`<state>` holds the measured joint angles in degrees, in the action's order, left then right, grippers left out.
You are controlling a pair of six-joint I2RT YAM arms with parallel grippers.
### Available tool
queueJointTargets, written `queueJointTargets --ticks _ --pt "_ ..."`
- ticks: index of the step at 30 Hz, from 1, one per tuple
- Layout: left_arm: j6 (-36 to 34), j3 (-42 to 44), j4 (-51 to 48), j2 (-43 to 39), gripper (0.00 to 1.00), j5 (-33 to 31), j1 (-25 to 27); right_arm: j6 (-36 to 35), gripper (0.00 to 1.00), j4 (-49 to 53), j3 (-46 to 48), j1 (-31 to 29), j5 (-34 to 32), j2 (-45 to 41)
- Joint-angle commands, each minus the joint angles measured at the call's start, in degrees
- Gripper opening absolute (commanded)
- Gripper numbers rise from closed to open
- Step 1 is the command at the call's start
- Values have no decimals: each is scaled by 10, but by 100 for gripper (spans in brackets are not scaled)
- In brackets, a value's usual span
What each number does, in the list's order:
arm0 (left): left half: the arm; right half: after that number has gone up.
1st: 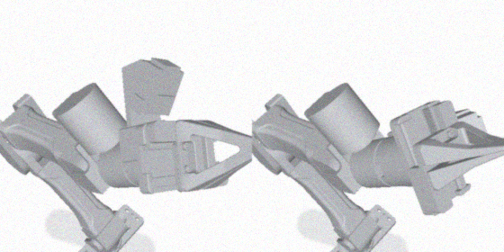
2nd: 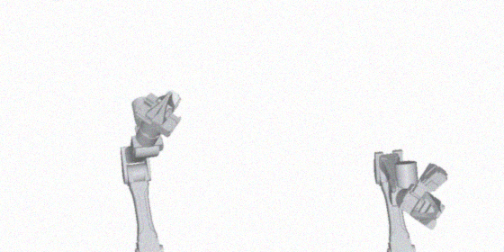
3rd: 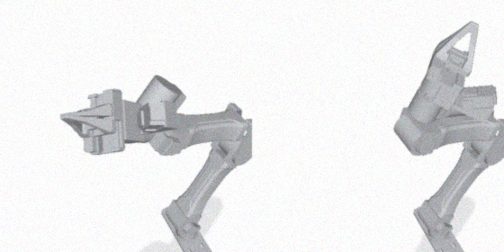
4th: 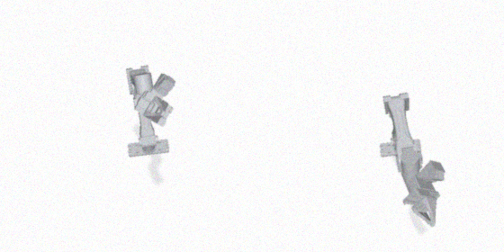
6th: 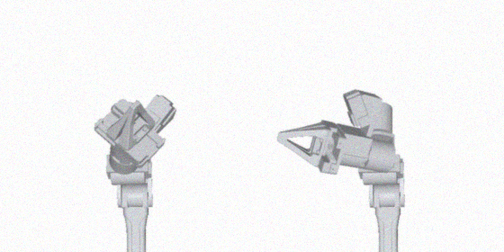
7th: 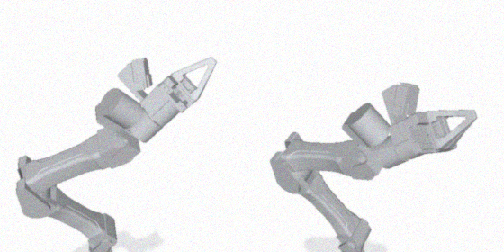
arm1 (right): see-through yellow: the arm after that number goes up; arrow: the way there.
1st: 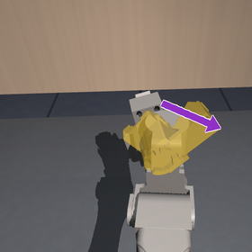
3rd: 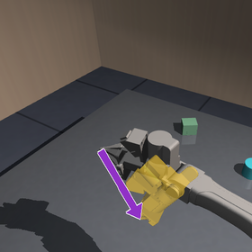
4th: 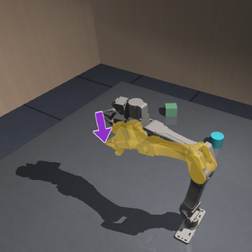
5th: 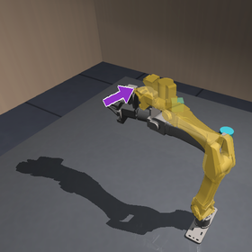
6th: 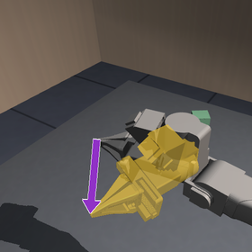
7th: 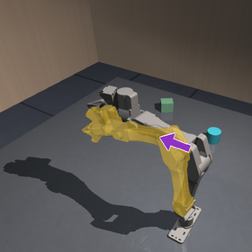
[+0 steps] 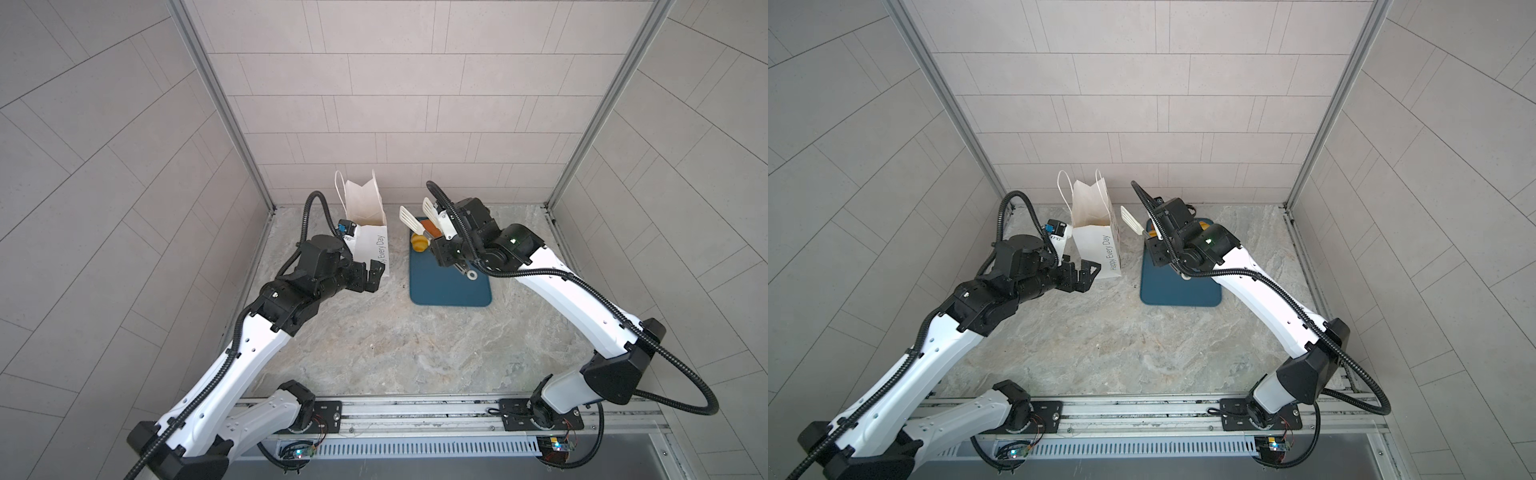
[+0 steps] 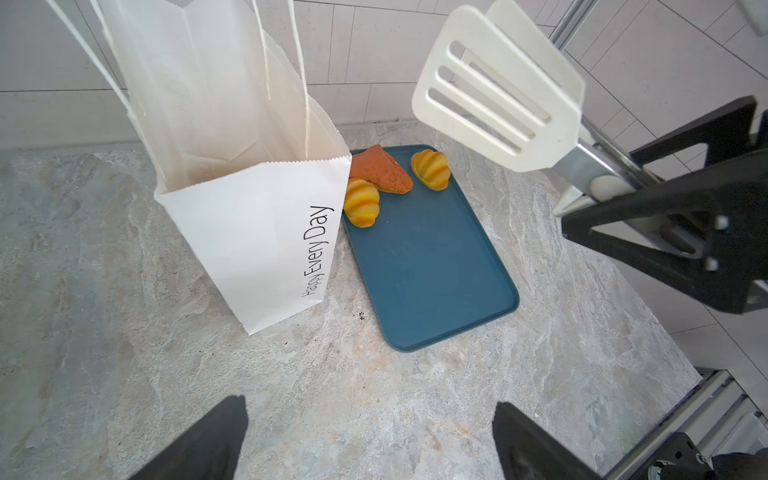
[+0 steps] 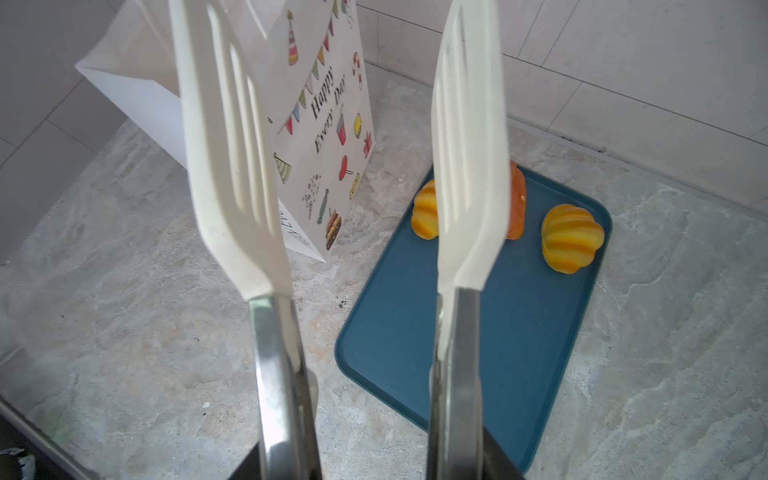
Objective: Place the fake bread into the paper bag
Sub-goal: 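Withdraw the tongs from the bag back over the tray with right gripper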
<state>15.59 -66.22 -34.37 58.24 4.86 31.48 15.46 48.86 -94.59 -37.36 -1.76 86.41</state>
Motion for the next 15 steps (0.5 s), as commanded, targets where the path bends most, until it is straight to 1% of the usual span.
queueJointTargets --ticks 1,7,15 --pt "-3 -17 17 7 100 -24 14 -16 56 -15 29 12 -27 -38" --pt "-8 -19 26 27 100 -36 33 -19 56 -13 95 55 -37 -64" --pt "-16 -21 39 54 100 -34 51 -44 56 -9 159 113 -90 -59"
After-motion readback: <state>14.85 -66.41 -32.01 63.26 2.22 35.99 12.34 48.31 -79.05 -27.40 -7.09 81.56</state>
